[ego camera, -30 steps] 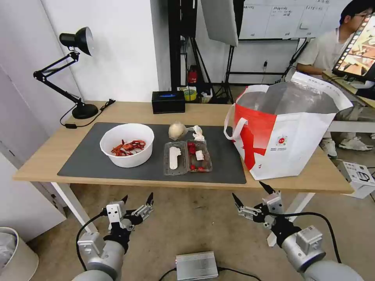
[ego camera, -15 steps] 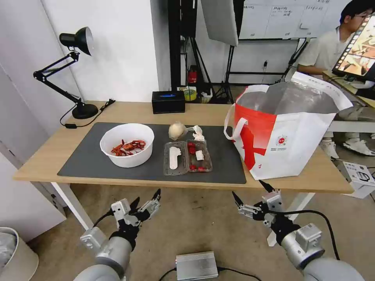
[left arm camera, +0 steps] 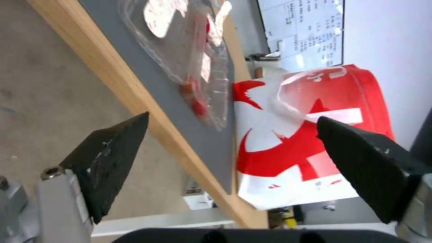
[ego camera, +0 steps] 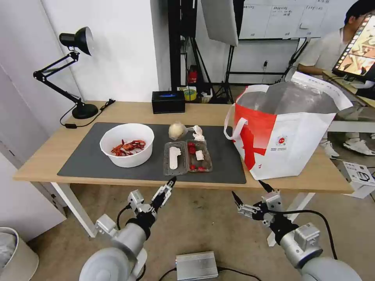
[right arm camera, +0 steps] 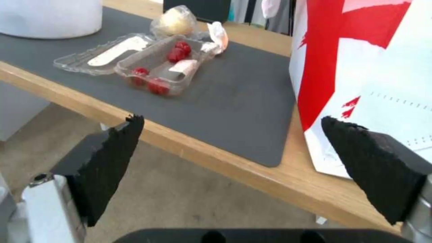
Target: Pick up the trash from the table and place it into the takeout bag.
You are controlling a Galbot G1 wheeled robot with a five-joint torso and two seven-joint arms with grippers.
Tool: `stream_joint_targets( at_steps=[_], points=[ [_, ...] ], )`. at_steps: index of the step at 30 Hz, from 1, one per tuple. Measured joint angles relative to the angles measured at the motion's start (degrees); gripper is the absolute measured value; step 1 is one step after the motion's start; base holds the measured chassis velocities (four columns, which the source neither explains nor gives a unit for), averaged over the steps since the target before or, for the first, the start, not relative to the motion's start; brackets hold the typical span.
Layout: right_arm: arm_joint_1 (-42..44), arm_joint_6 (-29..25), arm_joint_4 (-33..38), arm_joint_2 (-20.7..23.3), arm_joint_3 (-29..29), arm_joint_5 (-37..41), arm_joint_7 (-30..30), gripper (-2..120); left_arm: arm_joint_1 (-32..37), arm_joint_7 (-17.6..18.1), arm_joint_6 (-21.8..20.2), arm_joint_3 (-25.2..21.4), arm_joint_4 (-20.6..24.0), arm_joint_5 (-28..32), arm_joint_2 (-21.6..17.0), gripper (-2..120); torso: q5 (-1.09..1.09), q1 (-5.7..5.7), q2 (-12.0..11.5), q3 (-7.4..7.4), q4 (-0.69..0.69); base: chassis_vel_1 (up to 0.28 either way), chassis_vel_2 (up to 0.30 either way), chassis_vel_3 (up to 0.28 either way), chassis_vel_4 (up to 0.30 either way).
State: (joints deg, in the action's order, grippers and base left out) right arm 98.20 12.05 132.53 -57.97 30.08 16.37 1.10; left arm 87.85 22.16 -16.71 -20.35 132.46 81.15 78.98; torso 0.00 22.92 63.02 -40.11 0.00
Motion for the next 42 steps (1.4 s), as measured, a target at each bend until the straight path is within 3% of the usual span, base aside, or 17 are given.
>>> stream_joint_targets(
  at_steps=[32,42],
  points=[
    [-2.7,1.3,-1.5,0.5,-2.2,0.8,0.6,100,-4.0,4.7,0.9,-1.5,-1.3,1.8,0.5,100,0.0,0.0,0.0,0.01,0.0,0.0,0.0,0.0,0.0],
    [-3.3,1.7,-2.1,0.8,-2.5,1.3,0.9,100,-6.9,7.1,0.8,-0.5,-3.5,1.7,0.7,100,0.0,0.0,0.0,0.0,0.0,0.0,0.0,0.0,0.0]
  ],
)
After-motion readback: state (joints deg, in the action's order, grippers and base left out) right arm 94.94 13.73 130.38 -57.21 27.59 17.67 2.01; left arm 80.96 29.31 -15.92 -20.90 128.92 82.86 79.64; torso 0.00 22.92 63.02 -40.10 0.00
